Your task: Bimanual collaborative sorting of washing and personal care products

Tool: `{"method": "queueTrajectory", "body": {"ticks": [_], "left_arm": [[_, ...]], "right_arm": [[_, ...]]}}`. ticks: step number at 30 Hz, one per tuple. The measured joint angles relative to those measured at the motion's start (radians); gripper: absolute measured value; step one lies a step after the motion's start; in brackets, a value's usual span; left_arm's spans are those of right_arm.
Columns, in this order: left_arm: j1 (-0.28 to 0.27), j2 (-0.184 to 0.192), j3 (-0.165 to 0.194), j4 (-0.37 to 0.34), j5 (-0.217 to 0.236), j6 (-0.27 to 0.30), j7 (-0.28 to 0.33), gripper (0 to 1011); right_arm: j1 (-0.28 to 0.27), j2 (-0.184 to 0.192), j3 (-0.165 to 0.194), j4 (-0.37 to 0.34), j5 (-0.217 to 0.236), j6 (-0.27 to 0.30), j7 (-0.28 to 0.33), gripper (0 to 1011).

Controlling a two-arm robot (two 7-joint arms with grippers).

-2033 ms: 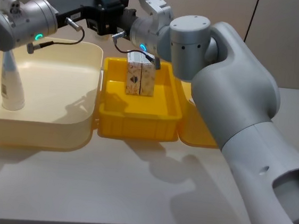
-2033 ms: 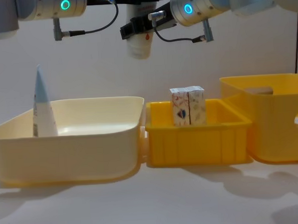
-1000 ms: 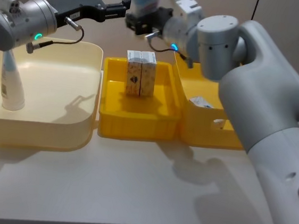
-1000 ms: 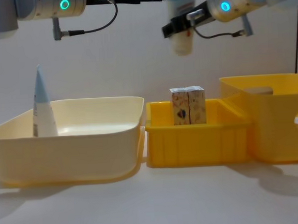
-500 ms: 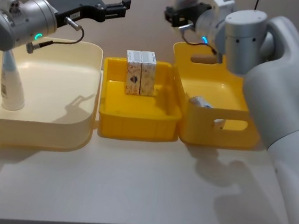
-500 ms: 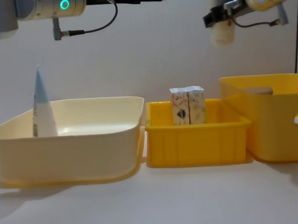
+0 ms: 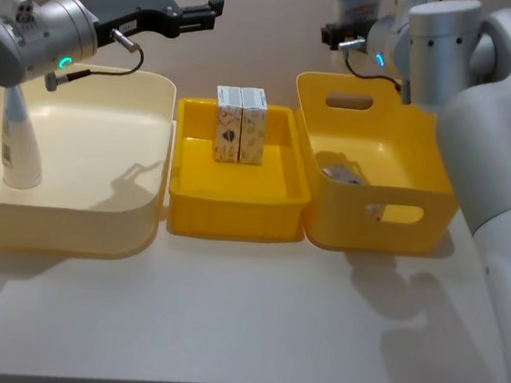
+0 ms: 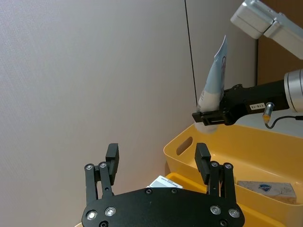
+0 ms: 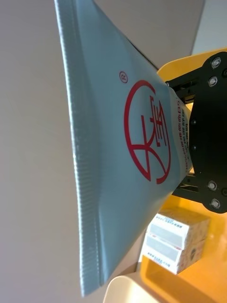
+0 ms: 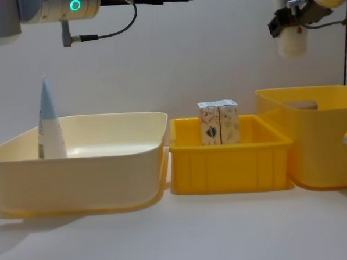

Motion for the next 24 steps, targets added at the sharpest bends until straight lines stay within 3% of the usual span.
{"method": "queueTrajectory", "body": {"ticks": [5,13,17,24], "left_arm": [[0.000,0.000,0.000,0.000,0.000,0.000,0.000,999],[0.000,0.000,0.000,0.000,0.000,0.000,0.000,1000],[0.000,0.000,0.000,0.000,0.000,0.000,0.000,1000],[0.000,0.000,0.000,0.000,0.000,0.000,0.000,1000]], "right_arm": [[0.024,0.004,0.001,0.025,-0.001,0.058,0.011,604],[0.096,0.017,-0.014,0.113,-0.001,0.153,0.083,604],[0.143,0.024,-0.031,0.178,-0.002,0.184,0.128,604],[0.263,0.030,-0.077,0.362,-0.018,0.220,0.240,604]]}}
